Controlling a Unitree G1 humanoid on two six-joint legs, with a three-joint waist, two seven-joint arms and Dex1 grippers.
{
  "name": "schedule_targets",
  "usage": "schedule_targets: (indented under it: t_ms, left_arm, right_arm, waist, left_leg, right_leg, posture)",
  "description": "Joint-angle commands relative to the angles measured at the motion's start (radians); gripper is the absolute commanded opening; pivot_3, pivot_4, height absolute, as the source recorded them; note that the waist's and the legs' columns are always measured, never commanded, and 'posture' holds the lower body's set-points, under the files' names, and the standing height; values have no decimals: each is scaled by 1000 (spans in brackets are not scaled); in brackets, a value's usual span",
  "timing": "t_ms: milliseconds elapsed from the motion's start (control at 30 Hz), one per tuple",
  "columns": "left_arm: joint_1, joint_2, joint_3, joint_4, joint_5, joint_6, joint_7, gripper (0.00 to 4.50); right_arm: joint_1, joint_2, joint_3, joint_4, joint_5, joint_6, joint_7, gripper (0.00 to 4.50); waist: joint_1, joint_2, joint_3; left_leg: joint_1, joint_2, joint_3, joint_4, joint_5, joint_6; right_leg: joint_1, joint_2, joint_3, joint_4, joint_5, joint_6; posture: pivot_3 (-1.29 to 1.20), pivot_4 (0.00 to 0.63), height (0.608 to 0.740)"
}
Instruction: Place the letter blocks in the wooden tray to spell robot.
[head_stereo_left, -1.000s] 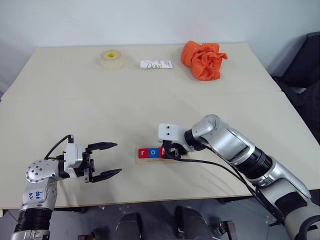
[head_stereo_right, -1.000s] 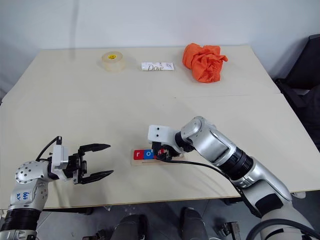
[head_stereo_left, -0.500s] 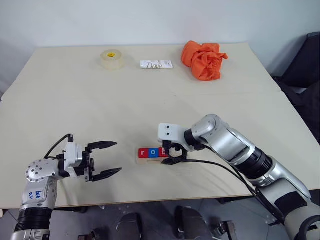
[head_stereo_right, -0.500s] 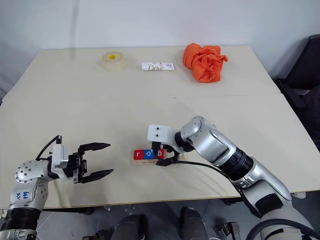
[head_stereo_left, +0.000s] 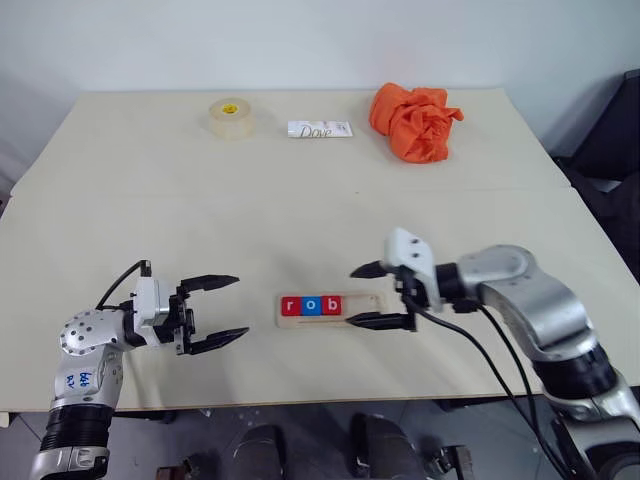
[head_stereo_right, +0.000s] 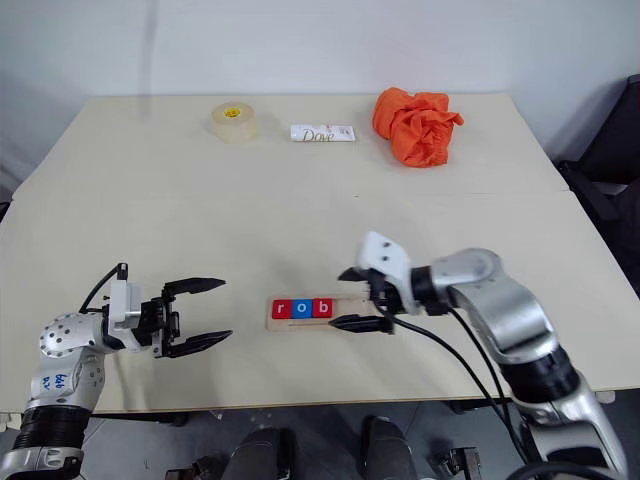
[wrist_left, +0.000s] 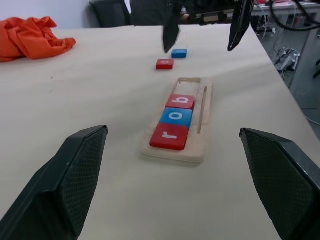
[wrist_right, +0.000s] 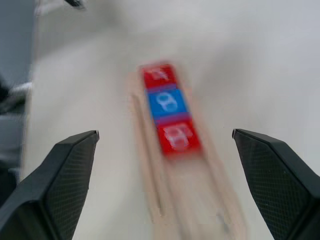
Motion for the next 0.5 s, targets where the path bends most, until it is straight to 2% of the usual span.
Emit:
schedule_targets:
  t_ms: [33,267,500]
  left_arm:
    - [-14,0,12,18,-10,-21,-13,4500]
    - [-43,-8,5,51,-20,-20,-46,4500]
    - [-57,5,6,86,-23,-9,-107,4500]
  right_arm:
    - [86,-22,-120,-18,37,-106,-17,4473]
    - [303,-26,-323,-5,54,-185,-115,4473]
    - [394,-59,-390,-24,65,-103,-203,4473]
  waist:
    - [-2,0,0]
    - [-9,0,0]
    - [-11,0,0]
  left_leg:
    - [0,0,0,0,0,0]
    - [1,0,0,0,1,-1]
    - [2,0,-1,0,1,-1]
  right_leg:
    - [0,0,0,0,0,0]
    - [0,0,1,1,0,0]
    - [1,0,1,2,0,0]
  posture:
    - [0,150,740]
    - [0,150,740]
    - [0,150,740]
